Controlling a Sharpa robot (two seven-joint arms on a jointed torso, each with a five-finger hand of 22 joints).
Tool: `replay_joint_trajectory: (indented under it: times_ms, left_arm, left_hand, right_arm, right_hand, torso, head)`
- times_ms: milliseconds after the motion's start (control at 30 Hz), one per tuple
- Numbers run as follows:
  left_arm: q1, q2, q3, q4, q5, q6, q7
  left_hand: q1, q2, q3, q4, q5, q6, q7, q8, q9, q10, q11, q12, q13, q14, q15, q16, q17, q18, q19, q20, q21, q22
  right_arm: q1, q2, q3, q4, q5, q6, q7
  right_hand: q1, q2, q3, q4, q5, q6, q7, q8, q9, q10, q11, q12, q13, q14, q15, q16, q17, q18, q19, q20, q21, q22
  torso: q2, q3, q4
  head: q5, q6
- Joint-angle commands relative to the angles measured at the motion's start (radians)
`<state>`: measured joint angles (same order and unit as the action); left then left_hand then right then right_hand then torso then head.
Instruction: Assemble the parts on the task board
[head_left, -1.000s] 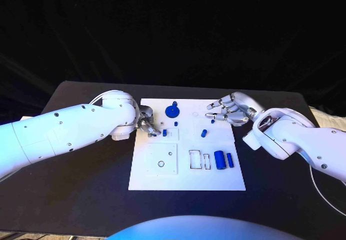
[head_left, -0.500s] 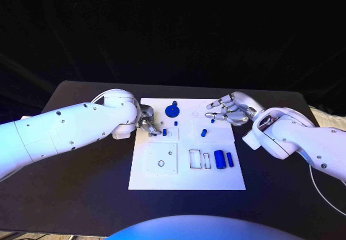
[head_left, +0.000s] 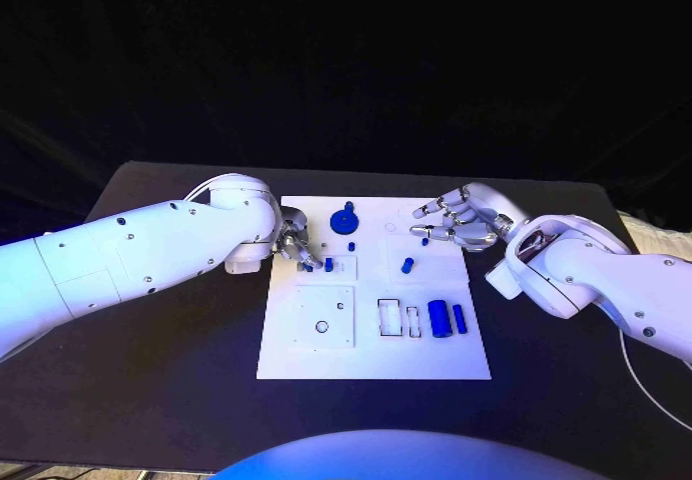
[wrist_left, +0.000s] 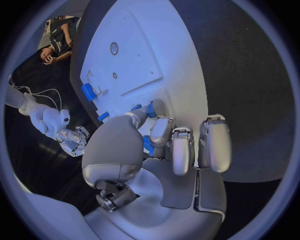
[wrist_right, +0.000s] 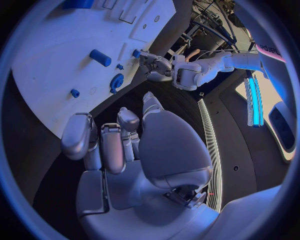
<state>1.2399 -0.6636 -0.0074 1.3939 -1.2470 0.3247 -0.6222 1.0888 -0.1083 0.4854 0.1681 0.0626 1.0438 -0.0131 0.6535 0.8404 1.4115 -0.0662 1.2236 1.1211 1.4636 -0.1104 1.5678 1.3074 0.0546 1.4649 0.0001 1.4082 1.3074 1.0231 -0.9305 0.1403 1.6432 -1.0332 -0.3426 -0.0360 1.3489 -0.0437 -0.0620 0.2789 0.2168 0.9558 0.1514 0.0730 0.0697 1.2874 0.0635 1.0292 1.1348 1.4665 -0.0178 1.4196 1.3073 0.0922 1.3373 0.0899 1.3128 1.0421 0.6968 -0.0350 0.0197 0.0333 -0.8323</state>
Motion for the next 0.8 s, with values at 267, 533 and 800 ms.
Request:
replay_joint_trajectory:
  times_ms: [267, 533, 800]
  left_arm:
    - [-0.017, 0.0, -0.013, -0.01, -0.016, 0.079, -0.023]
    - [-0.017, 0.0, -0.013, -0.007, -0.017, 0.095, -0.024]
    - [-0.017, 0.0, -0.013, -0.007, -0.017, 0.107, -0.025]
  left_hand:
    - [-0.019, 0.0, -0.021, 0.005, 0.003, 0.001, 0.002, -0.003, 0.001, -0.005, -0.001, -0.002, 0.002, 0.107, 0.003, 0.003, 0.263, -0.015, 0.056, 0.005, -0.004, 0.142]
    - [-0.025, -0.003, -0.033, 0.01, 0.004, 0.004, 0.001, -0.003, 0.002, -0.003, -0.002, 0.001, 0.005, 0.107, 0.003, 0.003, 0.263, -0.015, 0.056, 0.005, -0.003, 0.143]
    - [-0.033, -0.003, -0.047, 0.018, 0.004, 0.01, 0.0, -0.003, 0.002, -0.001, -0.003, 0.004, 0.007, 0.107, 0.003, 0.003, 0.263, -0.016, 0.057, 0.005, 0.0, 0.146]
  right_arm:
    - [0.0, 0.0, 0.0, 0.002, -0.003, 0.015, 0.004]
    - [0.0, 0.001, 0.0, 0.001, -0.003, 0.016, 0.004]
    - [0.0, 0.001, 0.0, 0.001, -0.003, 0.016, 0.004]
  right_hand:
    - [-0.007, 0.002, -0.006, -0.001, 0.004, 0.001, 0.0, -0.002, 0.001, -0.008, -0.001, -0.002, -0.001, 0.053, 0.003, -0.005, 0.023, 0.009, -0.006, -0.001, -0.004, -0.001]
    - [-0.007, 0.002, -0.006, -0.001, 0.004, 0.001, 0.0, -0.002, 0.001, -0.008, -0.001, -0.002, -0.001, 0.053, 0.003, -0.005, 0.023, 0.009, -0.006, -0.001, -0.004, -0.001]
    - [-0.007, 0.002, -0.006, -0.001, 0.004, 0.001, 0.0, -0.002, 0.001, -0.008, -0.001, -0.002, -0.001, 0.053, 0.003, -0.005, 0.023, 0.009, -0.006, -0.001, -0.004, -0.001]
  torso:
    - [0.0, -0.0016, 0.0009]
    - [-0.001, -0.0014, 0.0009]
    - [0.0, -0.0009, 0.0006]
  head:
    - [-0.001, -0.003]
    - [-0.001, -0.005]
    - [-0.001, -0.004]
